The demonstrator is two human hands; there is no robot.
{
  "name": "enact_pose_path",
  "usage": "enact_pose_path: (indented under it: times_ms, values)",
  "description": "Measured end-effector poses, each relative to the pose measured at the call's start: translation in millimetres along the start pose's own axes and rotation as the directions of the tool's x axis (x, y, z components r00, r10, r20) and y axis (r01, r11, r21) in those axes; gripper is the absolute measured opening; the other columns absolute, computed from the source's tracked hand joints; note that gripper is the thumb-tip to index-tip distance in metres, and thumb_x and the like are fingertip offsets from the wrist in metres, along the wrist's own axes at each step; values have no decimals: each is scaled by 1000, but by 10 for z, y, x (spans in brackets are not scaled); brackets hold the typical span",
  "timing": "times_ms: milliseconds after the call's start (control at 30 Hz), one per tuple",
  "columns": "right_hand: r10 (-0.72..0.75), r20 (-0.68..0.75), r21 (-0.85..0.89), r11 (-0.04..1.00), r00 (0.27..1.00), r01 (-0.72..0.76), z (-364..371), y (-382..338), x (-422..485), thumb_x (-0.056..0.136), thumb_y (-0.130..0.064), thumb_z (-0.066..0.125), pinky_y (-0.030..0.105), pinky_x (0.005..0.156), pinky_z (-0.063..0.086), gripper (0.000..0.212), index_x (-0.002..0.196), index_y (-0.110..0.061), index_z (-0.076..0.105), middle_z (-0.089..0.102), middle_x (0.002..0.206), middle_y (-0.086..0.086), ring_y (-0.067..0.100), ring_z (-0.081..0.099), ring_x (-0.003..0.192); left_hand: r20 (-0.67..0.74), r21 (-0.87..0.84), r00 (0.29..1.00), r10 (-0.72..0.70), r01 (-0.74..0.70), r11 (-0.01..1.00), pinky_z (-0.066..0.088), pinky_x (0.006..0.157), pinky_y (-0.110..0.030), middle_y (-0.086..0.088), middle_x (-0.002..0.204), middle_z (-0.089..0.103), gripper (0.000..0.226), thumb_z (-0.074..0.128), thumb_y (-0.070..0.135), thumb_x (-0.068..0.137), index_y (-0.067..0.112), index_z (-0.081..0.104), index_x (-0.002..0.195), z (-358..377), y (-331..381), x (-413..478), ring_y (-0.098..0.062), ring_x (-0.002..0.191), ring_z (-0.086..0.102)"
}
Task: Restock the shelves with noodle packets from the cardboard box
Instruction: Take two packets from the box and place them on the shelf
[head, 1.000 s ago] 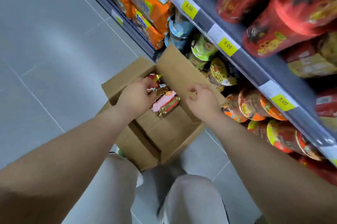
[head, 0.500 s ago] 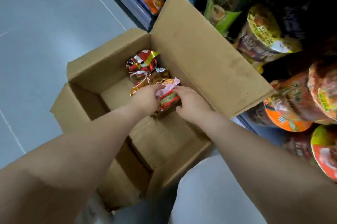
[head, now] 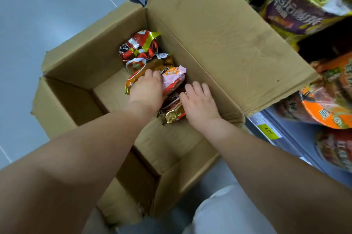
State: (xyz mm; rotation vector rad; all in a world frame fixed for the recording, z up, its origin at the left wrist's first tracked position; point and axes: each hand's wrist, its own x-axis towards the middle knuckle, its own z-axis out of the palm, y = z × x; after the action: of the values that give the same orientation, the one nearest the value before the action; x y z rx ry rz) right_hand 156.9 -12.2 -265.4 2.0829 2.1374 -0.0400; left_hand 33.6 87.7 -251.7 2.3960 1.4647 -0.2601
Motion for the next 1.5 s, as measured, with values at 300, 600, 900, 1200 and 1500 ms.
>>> enact_pose_path:
  times_ms: [300, 600, 900, 1200, 1500]
  values:
    - [99, 209, 290, 944, 973, -159, -587, 112, -15, 76, -28, 66, 33, 90, 27, 29, 101, -16, 58, 59, 102, 3, 26, 49, 104, 161, -240, 987, 21, 19, 971, 44, 69, -31, -4, 91, 62, 40, 70, 35, 79, 13, 61, 111, -567, -200, 56, -26, 89, 59]
    - [313, 404, 308, 838, 859, -450, -2767, 77, -114, 86, -47, 58, 31, 71, 35, 37, 103, -15, 54, 62, 105, 9, 29, 56, 100, 273, -209, 959, 73, -15, 978, 42, 70, -29, -5, 97, 64, 44, 70, 45, 78, 19, 61, 112, -2766, -273, -413, -27, 92, 59]
    - [502, 373, 301, 730, 780, -614, -5497, -51, -375, 86, -51, 58, 31, 67, 36, 45, 109, -12, 53, 61, 107, 10, 30, 57, 100, 201, -276, 977, 71, -13, 961, 38, 66, -27, -2, 80, 58, 21, 69, 32, 78, 20, 63, 94, -5246, -297, -1387, -29, 88, 60]
    - [687, 160, 443, 591, 708, -674, -6618, -460, -1079, 80, -51, 65, 36, 70, 50, 40, 95, -15, 55, 64, 92, 7, 31, 60, 89, 24, -561, 999, 39, -18, 827, 55, 80, -42, -5, 105, 67, 35, 71, 27, 80, 17, 63, 113, -6257, -418, -2524, -26, 93, 64]
    - [684, -26, 591, 599, 729, -541, -7207, -1220, -1345, 80, -47, 66, 31, 63, 41, 32, 91, -18, 56, 59, 83, -1, 24, 56, 80, -85, -759, 986, -144, 29, 650, 55, 67, -29, -1, 95, 67, 27, 72, 21, 81, 20, 64, 107, -6607, -1038, -3576, -14, 74, 64]
